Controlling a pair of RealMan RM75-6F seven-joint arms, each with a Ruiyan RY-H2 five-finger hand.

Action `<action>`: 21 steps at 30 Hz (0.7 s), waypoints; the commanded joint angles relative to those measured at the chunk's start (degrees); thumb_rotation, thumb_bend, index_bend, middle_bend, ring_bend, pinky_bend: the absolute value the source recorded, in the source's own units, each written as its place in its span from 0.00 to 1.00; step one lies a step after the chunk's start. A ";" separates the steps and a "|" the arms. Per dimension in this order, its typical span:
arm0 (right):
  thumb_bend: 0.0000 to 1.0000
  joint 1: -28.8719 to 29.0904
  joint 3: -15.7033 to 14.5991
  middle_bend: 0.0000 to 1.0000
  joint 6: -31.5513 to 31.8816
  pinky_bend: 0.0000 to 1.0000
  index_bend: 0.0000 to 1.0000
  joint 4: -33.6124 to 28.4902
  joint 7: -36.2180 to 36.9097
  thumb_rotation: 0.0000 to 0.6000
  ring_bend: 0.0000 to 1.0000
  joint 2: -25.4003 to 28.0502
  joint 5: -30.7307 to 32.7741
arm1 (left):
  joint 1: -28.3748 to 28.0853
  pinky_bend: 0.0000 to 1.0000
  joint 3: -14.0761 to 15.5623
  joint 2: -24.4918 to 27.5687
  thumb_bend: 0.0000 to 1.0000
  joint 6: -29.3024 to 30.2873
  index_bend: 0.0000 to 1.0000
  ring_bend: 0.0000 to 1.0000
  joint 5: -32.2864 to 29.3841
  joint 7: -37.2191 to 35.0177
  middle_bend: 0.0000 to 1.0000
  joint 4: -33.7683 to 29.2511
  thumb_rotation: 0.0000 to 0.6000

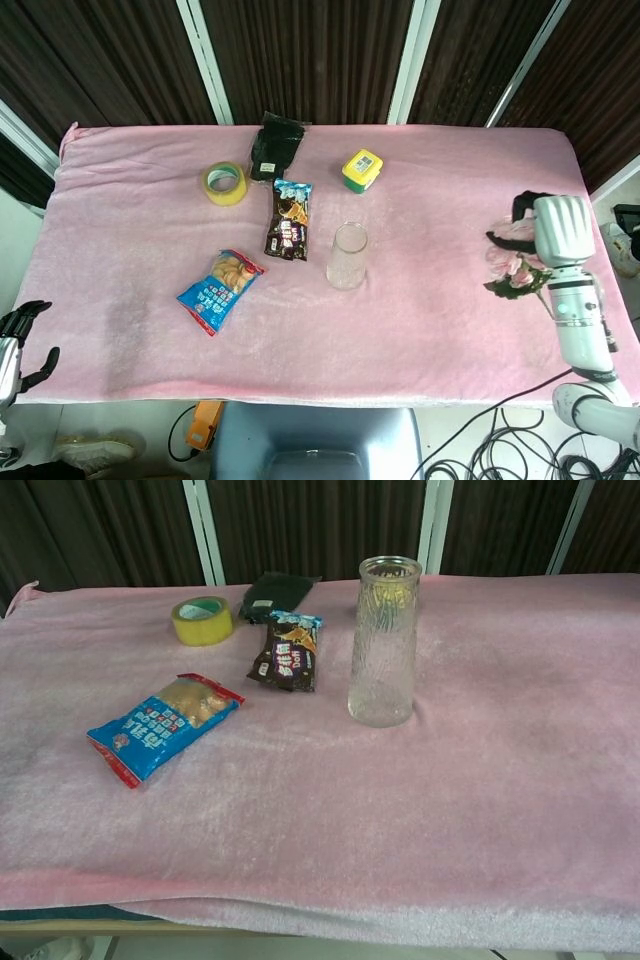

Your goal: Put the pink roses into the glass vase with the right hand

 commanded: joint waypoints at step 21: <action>0.19 12.97 29.48 0.76 16.93 1.00 0.91 -12.09 8.51 1.00 0.76 -2.54 14.63 | 0.26 0.44 0.04 0.35 0.35 0.19 0.22 0.23 0.21 -1.51 0.20 0.15 1.00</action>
